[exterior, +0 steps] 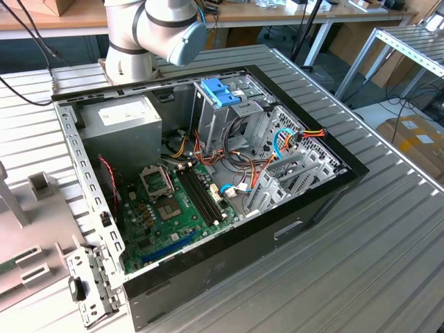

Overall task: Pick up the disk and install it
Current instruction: 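Pick up the disk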

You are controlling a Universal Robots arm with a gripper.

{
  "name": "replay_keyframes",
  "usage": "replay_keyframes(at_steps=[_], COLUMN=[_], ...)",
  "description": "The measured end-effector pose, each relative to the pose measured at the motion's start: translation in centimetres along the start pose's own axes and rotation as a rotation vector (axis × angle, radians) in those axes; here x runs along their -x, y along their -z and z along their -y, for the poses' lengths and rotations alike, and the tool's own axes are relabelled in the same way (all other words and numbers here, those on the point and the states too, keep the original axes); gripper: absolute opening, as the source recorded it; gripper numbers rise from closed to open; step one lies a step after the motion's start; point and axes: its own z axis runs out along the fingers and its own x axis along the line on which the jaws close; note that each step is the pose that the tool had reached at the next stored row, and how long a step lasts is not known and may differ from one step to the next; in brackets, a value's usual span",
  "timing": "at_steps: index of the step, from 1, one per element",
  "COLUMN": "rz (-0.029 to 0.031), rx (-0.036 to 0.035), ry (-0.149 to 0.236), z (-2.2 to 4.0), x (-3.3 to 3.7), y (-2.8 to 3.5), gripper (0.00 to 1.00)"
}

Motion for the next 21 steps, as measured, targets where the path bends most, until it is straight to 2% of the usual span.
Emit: replay_keyframes(at_steps=[11,21], rz=[0.0205,0.0265], rx=[-0.0020,-0.0024], ry=[0.001,0.001], z=[-0.03,-0.05], x=[0.05,0.09], y=[0.72,1.33], gripper=[0.37,0.37])
